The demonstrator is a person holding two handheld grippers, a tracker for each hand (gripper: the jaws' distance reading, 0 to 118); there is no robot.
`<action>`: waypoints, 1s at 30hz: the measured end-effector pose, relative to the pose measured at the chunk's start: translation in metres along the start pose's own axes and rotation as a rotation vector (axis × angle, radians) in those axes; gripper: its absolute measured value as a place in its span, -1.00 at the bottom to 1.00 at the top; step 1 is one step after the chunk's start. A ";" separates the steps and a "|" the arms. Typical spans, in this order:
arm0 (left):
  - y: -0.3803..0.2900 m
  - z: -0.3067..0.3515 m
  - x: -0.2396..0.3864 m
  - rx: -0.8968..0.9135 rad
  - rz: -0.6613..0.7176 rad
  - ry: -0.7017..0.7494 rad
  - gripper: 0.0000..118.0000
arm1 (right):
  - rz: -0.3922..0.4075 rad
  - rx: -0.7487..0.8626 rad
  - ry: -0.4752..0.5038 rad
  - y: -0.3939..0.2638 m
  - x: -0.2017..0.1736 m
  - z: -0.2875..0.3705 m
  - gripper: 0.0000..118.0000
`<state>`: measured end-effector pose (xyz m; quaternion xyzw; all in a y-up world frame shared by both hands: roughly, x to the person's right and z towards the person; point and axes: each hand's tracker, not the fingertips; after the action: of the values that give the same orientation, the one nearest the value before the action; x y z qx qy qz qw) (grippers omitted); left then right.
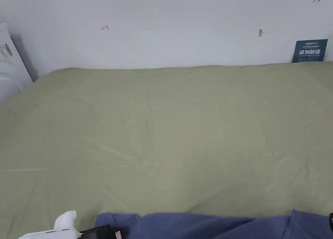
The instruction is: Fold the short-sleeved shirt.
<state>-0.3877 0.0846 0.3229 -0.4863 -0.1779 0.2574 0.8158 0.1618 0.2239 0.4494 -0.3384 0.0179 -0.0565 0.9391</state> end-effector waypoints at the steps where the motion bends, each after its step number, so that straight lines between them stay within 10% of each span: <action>1: 0.001 -0.002 0.001 0.005 -0.011 0.007 -0.20 | -0.001 -0.003 0.004 -0.001 0.001 -0.001 -1.00; 2: 0.001 -0.005 -0.002 0.005 -0.027 0.001 -0.58 | -0.006 -0.006 0.010 -0.002 0.001 -0.003 -1.00; 8: -0.008 -0.027 -0.036 0.001 0.255 -0.248 -0.69 | -0.044 -0.028 0.022 -0.008 0.006 -0.006 -1.00; 19: 0.016 0.021 0.103 0.088 -0.076 -0.472 -0.73 | -0.070 0.038 0.000 -0.002 0.024 0.022 -1.00; 30: -0.016 -0.116 0.240 -0.190 -0.102 -0.423 -0.72 | -0.123 0.089 -0.046 -0.009 0.052 0.054 -1.00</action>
<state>-0.1284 0.1391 0.2926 -0.4864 -0.3928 0.2942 0.7229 0.2165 0.2449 0.4967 -0.2980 -0.0273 -0.1068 0.9482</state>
